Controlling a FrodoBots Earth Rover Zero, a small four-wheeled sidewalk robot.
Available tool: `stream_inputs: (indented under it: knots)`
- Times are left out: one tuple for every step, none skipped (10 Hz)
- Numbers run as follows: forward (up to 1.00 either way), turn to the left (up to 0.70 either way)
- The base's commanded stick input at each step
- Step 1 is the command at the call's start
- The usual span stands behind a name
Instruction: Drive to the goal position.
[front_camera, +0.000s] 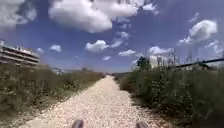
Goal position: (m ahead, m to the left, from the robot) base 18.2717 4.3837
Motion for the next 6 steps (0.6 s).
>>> stream_inputs:
  knots:
    - [0.85, -0.1]
    - [0.85, -0.07]
    - [0.85, -0.03]
    - [0.85, 0.0]
    - [0.85, 0.0]
    - [0.85, 0.0]
